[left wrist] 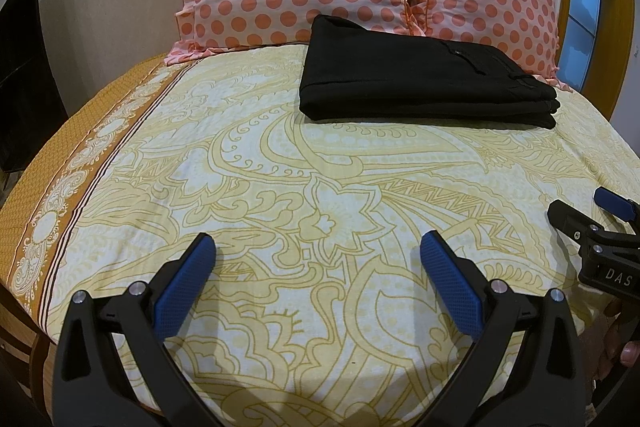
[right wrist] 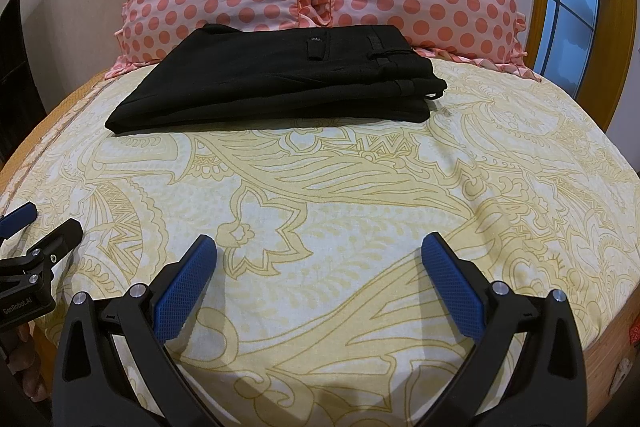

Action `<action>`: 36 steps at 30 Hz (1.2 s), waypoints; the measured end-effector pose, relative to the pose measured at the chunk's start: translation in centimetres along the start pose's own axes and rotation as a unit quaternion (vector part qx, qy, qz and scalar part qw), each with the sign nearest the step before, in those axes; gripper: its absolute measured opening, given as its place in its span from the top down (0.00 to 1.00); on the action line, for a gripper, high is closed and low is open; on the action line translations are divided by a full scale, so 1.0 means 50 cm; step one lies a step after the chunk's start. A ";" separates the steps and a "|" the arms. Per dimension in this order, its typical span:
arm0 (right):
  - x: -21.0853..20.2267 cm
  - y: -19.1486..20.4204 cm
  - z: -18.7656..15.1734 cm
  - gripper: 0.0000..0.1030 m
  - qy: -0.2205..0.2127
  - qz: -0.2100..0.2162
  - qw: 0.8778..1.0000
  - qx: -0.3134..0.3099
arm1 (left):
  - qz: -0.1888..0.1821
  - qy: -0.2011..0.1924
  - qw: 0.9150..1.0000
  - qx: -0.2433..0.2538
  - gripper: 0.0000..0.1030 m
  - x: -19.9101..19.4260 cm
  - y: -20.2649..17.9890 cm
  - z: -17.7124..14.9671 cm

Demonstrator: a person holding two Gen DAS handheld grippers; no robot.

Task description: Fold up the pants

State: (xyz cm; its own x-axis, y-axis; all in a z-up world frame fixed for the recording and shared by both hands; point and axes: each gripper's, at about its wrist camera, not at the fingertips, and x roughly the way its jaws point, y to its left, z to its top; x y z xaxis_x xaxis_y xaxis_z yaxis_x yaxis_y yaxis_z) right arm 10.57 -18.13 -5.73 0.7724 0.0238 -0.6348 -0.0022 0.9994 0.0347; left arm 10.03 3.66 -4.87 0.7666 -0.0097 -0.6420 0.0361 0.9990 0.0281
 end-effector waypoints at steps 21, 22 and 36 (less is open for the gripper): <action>0.000 0.002 0.000 0.01 0.000 -0.001 1.000 0.001 | 0.001 -0.003 1.000 0.000 0.02 0.000 -0.001 0.000; 0.000 0.002 0.000 0.01 0.000 -0.001 1.000 0.001 | 0.001 -0.003 1.000 0.000 0.02 0.000 -0.001 0.000; -0.001 0.002 -0.001 0.01 -0.001 -0.002 1.000 0.001 | 0.001 -0.004 1.000 0.000 0.02 -0.002 -0.003 0.000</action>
State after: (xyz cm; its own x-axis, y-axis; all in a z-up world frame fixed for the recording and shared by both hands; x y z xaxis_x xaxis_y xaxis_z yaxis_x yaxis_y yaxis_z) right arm 10.52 -18.01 -5.73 0.7730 0.0205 -0.6341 0.0017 0.9994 0.0344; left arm 9.96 3.49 -4.79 0.7724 -0.0071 -0.6351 0.0332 0.9990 0.0293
